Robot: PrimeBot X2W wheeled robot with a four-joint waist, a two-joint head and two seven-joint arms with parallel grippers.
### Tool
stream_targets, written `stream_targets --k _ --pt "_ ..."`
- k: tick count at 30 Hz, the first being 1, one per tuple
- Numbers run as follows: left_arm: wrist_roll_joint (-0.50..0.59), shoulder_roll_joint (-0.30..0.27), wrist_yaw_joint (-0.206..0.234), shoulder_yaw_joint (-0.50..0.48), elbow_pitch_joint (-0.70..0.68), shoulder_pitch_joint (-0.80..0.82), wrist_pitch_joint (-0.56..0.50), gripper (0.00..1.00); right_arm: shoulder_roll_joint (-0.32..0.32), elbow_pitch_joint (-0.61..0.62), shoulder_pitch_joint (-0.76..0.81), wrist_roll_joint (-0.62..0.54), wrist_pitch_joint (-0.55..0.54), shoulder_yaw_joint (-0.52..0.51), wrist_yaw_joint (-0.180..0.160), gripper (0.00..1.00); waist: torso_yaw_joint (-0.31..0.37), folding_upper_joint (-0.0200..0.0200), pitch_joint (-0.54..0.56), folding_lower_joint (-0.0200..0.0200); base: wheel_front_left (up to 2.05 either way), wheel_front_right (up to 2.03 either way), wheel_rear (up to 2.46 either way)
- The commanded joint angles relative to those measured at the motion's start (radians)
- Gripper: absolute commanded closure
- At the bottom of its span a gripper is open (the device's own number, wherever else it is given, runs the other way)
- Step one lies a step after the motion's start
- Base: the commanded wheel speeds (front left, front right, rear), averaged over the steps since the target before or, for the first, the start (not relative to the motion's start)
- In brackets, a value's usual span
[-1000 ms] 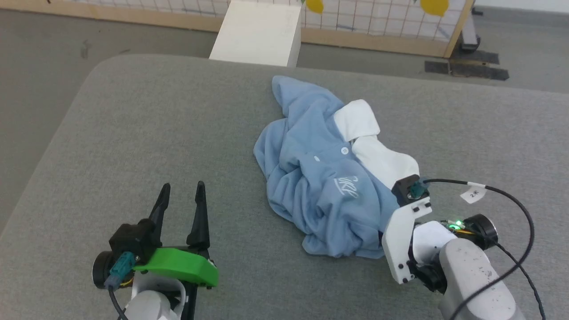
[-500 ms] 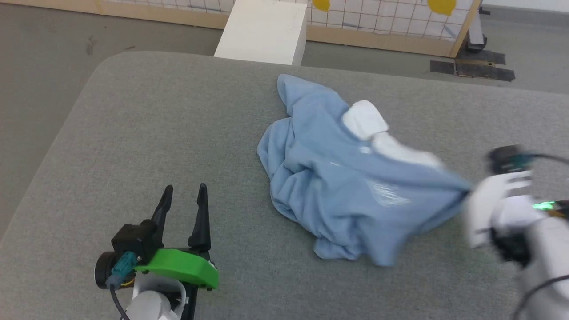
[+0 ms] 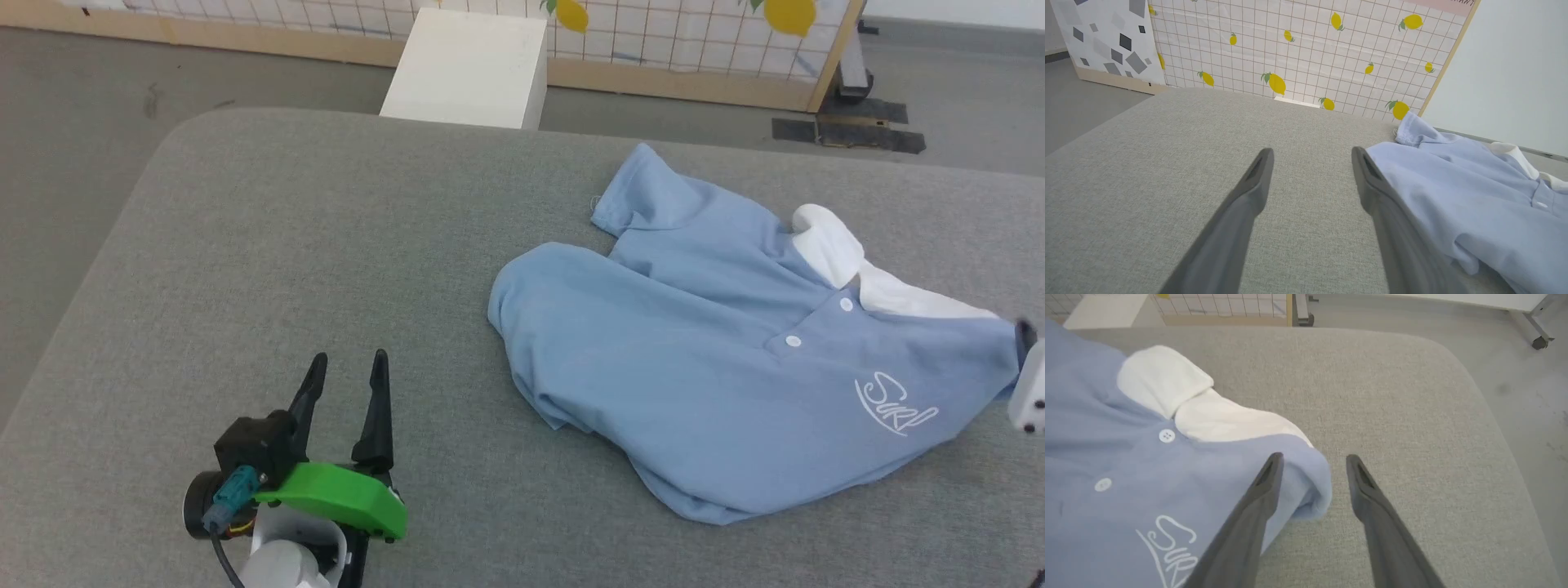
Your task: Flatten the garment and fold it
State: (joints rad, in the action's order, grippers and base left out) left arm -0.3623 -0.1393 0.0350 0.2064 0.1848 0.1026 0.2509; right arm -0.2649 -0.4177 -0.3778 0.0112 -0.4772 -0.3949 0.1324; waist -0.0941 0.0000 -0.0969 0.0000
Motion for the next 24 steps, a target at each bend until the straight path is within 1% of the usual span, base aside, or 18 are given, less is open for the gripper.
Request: stream_targets --k 1,4,8,11,13,14,17,19,22,24 --pt "-0.012 -0.007 0.001 -0.001 0.0 0.003 -0.003 0.0 0.022 0.037 0.004 0.007 0.064 -0.015 -0.002 0.0 0.009 0.0 0.009 0.0 0.0 0.0 0.0" --pt "-0.019 -0.011 0.001 -0.003 -0.003 0.009 -0.013 0.0 0.099 0.118 0.029 0.043 0.203 -0.027 -0.002 0.0 0.026 0.0 0.017 0.0 0.0 0.0 0.0" --pt "-0.033 -0.017 0.001 -0.009 -0.007 0.02 -0.032 0.0 0.183 0.219 0.119 0.072 0.312 -0.012 -0.002 0.0 0.066 0.0 0.035 0.0 0.0 0.0 0.0" --pt "-0.046 -0.019 0.002 -0.014 -0.004 0.033 -0.052 0.0 0.208 0.26 0.197 0.111 0.349 0.014 -0.002 0.0 0.107 0.0 0.037 0.0 0.0 0.0 0.0" --pt "-0.059 -0.021 -0.001 -0.019 -0.003 0.053 -0.07 0.0 0.213 0.26 0.247 0.153 0.349 0.044 -0.002 0.0 0.139 0.0 0.038 0.0 0.0 0.0 0.0" --pt "-0.056 -0.031 -0.006 -0.015 -0.001 0.071 -0.088 0.0 0.214 0.251 0.268 0.189 0.354 0.068 -0.002 0.0 0.16 0.0 0.036 0.0 0.0 0.0 0.0" --pt "-0.053 -0.056 -0.026 0.003 0.021 0.15 -0.167 0.0 0.214 0.226 0.313 0.253 0.362 0.113 -0.002 0.0 0.199 0.0 0.021 0.0 0.0 0.0 0.0" --pt "-0.057 -0.073 -0.035 0.011 0.056 0.231 -0.247 0.0 0.214 0.215 0.319 0.27 0.371 0.134 -0.002 0.0 0.23 0.0 0.001 0.0 0.0 0.0 0.0" --pt "-0.067 -0.082 -0.053 0.033 0.133 0.388 -0.395 0.0 0.214 0.205 0.303 0.279 0.378 0.161 -0.002 0.0 0.276 0.0 -0.039 0.0 0.0 0.0 0.0" --pt "-0.092 -0.07 -0.048 0.034 0.201 0.488 -0.502 0.0 0.214 0.202 0.285 0.284 0.375 0.179 -0.002 0.0 0.304 0.0 -0.069 0.0 0.0 0.0 0.0"
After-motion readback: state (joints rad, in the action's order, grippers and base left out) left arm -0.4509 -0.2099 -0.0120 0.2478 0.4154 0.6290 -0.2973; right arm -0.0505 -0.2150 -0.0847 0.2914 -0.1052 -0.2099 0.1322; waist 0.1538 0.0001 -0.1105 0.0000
